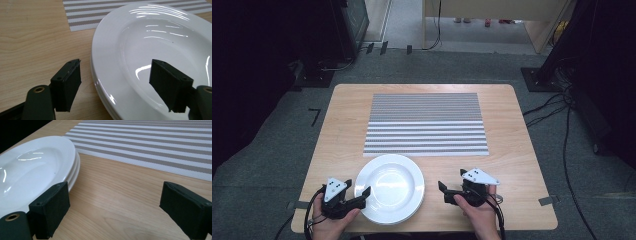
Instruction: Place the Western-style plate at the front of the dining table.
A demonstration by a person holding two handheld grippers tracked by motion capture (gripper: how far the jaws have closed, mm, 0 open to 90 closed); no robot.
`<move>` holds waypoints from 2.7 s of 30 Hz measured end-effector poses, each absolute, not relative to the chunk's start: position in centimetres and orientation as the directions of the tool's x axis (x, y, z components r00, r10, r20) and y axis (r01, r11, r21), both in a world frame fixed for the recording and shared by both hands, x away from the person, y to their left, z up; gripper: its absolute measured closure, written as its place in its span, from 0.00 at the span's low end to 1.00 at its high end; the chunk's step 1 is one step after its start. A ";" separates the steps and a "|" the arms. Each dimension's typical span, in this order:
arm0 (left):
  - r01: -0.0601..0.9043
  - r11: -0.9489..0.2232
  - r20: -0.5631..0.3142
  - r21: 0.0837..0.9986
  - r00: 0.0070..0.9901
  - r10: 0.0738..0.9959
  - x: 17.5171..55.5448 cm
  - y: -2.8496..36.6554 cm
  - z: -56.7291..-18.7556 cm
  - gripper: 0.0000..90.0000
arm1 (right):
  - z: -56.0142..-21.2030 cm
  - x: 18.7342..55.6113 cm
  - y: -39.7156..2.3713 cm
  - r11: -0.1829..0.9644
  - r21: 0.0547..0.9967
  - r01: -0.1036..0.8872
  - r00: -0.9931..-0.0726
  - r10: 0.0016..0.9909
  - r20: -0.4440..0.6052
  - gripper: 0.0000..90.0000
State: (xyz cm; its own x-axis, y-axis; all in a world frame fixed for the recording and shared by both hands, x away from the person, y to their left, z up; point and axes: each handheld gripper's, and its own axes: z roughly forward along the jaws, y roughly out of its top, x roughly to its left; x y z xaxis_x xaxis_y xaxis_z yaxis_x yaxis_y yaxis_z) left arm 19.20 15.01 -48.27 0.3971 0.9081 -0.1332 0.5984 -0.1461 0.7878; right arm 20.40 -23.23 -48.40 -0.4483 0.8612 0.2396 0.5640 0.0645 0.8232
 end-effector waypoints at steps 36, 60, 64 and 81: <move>0.605 -0.148 -0.122 0.782 0.382 0.916 19.3 15.0 -48.7 0.60 | -47.5 21.5 -18.6 0.025 0.856 0.517 -0.507 0.815 0.283 0.59; 0.582 -0.116 -0.141 0.805 0.377 0.915 19.2 15.5 -48.4 0.67 | -49.5 21.7 -18.5 -0.018 0.757 0.653 -0.507 0.732 0.454 0.75; 0.618 -0.105 -0.185 0.779 0.387 0.903 19.5 15.7 -48.9 0.60 | -49.5 21.8 -18.7 -0.033 0.745 0.666 -0.500 0.721 0.479 0.76; 0.634 -0.076 -0.222 0.770 0.377 0.899 19.7 15.9 -49.1 0.59 | -48.4 21.7 -19.3 -0.113 0.694 0.711 -0.482 0.640 0.599 0.86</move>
State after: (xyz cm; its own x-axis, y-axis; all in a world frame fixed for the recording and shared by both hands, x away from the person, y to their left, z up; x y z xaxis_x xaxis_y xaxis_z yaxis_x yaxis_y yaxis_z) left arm 19.73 15.87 -49.07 0.3771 0.8992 -0.2218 0.6336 -0.0759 0.7699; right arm 21.75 -19.32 -48.39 -0.4816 0.6402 0.5985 0.7114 -0.1133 0.6936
